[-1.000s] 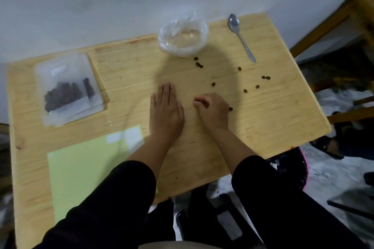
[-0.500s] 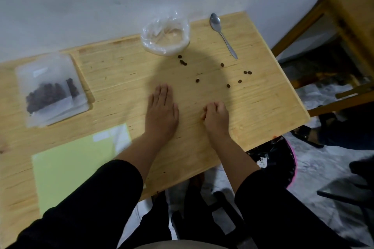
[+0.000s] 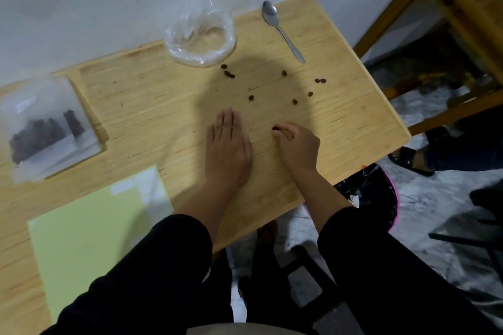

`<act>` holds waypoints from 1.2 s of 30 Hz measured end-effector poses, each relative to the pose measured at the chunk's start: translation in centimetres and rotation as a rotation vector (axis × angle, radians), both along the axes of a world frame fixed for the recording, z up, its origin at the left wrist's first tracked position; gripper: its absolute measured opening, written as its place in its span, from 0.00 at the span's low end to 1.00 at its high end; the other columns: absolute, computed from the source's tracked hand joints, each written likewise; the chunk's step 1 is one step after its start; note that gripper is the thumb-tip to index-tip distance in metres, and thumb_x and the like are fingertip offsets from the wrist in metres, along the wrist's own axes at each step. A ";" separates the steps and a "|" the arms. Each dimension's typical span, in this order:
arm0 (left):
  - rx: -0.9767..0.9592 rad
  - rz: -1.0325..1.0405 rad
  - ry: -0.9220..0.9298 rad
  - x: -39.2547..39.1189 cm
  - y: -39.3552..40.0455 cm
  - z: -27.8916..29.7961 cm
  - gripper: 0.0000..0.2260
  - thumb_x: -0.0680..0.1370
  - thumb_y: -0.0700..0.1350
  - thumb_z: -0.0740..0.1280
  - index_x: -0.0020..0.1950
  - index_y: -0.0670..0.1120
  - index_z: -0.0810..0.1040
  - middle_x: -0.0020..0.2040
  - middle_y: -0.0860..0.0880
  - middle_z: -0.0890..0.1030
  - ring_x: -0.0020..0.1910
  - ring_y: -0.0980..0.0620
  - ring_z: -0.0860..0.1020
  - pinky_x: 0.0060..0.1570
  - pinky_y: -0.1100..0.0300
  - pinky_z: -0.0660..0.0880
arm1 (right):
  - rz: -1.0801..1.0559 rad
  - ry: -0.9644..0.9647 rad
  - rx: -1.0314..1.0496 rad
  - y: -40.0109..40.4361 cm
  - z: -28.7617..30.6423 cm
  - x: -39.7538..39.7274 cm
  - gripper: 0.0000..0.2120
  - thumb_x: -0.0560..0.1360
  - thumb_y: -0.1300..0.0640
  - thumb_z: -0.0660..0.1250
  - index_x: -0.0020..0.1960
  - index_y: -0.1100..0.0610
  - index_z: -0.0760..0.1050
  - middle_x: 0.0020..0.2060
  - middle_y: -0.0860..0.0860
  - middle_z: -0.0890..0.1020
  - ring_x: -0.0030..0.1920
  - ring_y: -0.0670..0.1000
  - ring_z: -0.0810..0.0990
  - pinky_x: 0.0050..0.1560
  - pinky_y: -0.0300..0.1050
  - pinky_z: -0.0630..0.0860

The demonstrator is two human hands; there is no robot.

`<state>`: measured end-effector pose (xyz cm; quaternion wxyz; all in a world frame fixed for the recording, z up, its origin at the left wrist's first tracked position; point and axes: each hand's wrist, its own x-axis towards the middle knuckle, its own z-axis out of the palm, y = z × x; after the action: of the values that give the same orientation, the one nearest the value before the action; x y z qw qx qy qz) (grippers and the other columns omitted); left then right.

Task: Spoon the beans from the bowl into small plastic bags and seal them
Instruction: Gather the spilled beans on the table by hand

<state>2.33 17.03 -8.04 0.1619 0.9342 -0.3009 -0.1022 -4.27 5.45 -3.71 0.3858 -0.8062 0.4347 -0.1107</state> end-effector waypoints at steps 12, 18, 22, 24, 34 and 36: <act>-0.003 0.004 -0.005 0.2 -0.1 0.2 0.31 0.76 0.55 0.36 0.77 0.43 0.47 0.78 0.45 0.49 0.77 0.50 0.45 0.72 0.56 0.37 | -0.095 -0.059 0.399 -0.4 1.2 0.7 0.07 0.78 0.55 0.60 0.51 0.57 0.75 0.39 0.47 0.76 0.39 0.44 0.73 0.39 0.36 0.69; -0.035 0.071 0.009 0.9 -0.6 0.5 0.32 0.76 0.54 0.37 0.77 0.41 0.50 0.77 0.43 0.52 0.77 0.48 0.47 0.72 0.55 0.40 | -0.248 -0.525 1.216 -1.2 2.0 2.5 0.07 0.77 0.64 0.58 0.41 0.60 0.72 0.37 0.55 0.78 0.33 0.47 0.75 0.33 0.36 0.72; -0.016 0.172 0.006 4.1 -1.3 1.0 0.25 0.81 0.47 0.49 0.76 0.39 0.51 0.77 0.42 0.52 0.77 0.45 0.47 0.74 0.51 0.45 | -0.250 -0.488 1.208 -2.3 2.2 4.4 0.11 0.75 0.67 0.54 0.37 0.61 0.70 0.34 0.54 0.74 0.32 0.48 0.71 0.32 0.38 0.68; -0.006 0.223 -0.005 5.5 -1.3 1.1 0.24 0.82 0.45 0.51 0.76 0.39 0.51 0.77 0.42 0.51 0.77 0.45 0.46 0.74 0.52 0.44 | -0.159 -0.299 0.955 -2.8 1.7 5.4 0.08 0.75 0.63 0.59 0.41 0.59 0.76 0.32 0.51 0.74 0.31 0.47 0.70 0.31 0.37 0.67; 0.036 0.258 -0.024 5.9 -1.2 0.5 0.25 0.82 0.48 0.47 0.77 0.41 0.47 0.78 0.44 0.47 0.77 0.48 0.43 0.75 0.54 0.41 | 0.388 0.003 0.022 -3.6 -0.4 8.3 0.11 0.73 0.59 0.67 0.55 0.59 0.81 0.52 0.54 0.83 0.54 0.51 0.79 0.61 0.41 0.71; 0.039 0.261 -0.019 6.0 -1.2 0.6 0.25 0.82 0.48 0.47 0.77 0.41 0.47 0.78 0.44 0.47 0.77 0.49 0.43 0.75 0.54 0.41 | 0.395 -0.005 0.005 -3.7 -0.5 8.5 0.10 0.73 0.60 0.67 0.52 0.59 0.81 0.51 0.54 0.83 0.53 0.51 0.80 0.60 0.41 0.71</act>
<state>8.31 15.83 -7.47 0.1528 0.9693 -0.1764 -0.0773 4.21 1.76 -4.18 0.4031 -0.8746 0.2674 -0.0338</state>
